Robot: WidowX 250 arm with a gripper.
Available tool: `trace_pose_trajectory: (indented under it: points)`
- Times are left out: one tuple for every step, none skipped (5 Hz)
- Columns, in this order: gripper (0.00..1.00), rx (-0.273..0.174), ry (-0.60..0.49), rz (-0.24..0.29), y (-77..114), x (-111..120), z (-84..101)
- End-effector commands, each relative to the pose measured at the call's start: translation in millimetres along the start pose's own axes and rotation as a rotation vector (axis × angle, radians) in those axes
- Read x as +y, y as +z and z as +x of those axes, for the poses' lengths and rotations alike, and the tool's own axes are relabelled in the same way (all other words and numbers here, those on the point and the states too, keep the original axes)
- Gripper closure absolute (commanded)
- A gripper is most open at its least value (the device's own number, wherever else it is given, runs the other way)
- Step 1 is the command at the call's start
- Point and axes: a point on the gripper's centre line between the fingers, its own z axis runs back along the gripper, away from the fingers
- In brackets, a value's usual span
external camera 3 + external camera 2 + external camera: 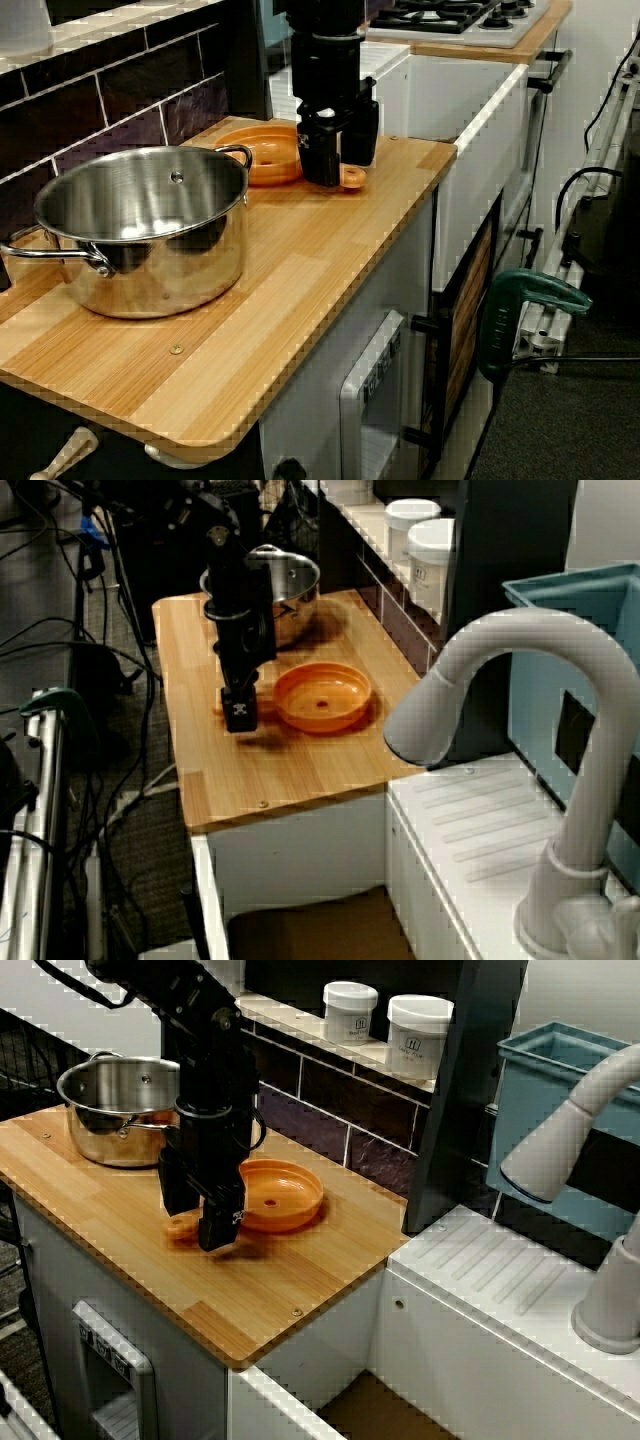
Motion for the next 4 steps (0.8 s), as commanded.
trace_pose_trajectory:
  points:
    - [0.45,-0.037,-0.014,-0.001,7.9,-1.4,6.8]
    - [1.0,-0.037,-0.014,-0.005,8.5,-0.6,6.0]
    - [1.0,-0.046,-0.015,-0.005,11.3,0.2,5.6]
    - [1.0,-0.05,-0.015,-0.01,15.3,1.5,5.5]
